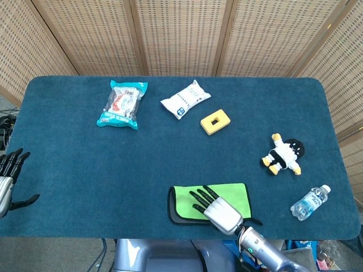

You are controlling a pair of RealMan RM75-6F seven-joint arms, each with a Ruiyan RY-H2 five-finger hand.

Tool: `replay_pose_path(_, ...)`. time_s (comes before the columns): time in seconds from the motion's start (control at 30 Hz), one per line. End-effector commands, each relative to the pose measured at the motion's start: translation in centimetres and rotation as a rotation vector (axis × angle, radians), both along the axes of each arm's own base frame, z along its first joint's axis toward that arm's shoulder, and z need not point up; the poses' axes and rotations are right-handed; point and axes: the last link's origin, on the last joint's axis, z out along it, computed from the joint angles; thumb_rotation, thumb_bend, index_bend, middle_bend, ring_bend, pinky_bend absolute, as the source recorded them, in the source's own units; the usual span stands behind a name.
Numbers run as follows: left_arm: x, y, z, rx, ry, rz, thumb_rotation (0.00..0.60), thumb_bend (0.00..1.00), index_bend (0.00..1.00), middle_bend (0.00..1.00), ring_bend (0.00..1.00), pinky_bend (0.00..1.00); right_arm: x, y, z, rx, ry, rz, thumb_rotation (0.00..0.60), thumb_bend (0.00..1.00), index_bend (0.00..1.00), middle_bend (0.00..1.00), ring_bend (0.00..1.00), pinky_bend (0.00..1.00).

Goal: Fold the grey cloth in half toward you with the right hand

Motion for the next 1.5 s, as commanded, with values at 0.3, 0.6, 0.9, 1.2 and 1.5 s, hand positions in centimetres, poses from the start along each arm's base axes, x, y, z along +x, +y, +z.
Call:
replay_pose_path(0.3, -0.2, 0.2, 0.1, 0.002, -0.002, 0.009, 0.6, 0.16, 0.0, 0.0, 0.0, 0.0, 1.2, -0.1, -3.0, 0.016, 0.053, 0.021, 0.6, 0.36, 0.34, 0.0, 0.0, 0.0)
replay_pose_path(0.6, -0.2, 0.3, 0.1, 0.003, -0.002, 0.013, 0.6, 0.16, 0.0, 0.0, 0.0, 0.0, 1.8, -0.5, -4.5, -0.006, 0.069, 0.012, 0.6, 0.36, 0.36, 0.0, 0.0, 0.0)
replay_pose_path(0.9, -0.3, 0.4, 0.1, 0.002, -0.002, 0.015, 0.6, 0.16, 0.0, 0.0, 0.0, 0.0, 1.8, -0.5, -4.8, -0.005, 0.076, -0.001, 0.6, 0.36, 0.36, 0.0, 0.0, 0.0)
replay_pose_path(1.2, -0.3, 0.4, 0.1, 0.001, -0.001, 0.016, 0.6, 0.16, 0.0, 0.0, 0.0, 0.0, 1.6, -0.1, -5.4, -0.012, 0.099, 0.023, 0.6, 0.36, 0.36, 0.0, 0.0, 0.0)
replay_pose_path(1.5, -0.3, 0.4, 0.2, 0.003, -0.005, 0.016, 0.6, 0.16, 0.0, 0.0, 0.0, 0.0, 1.5, -0.1, -5.6, -0.023, 0.104, 0.031, 0.6, 0.36, 0.43, 0.0, 0.0, 0.0)
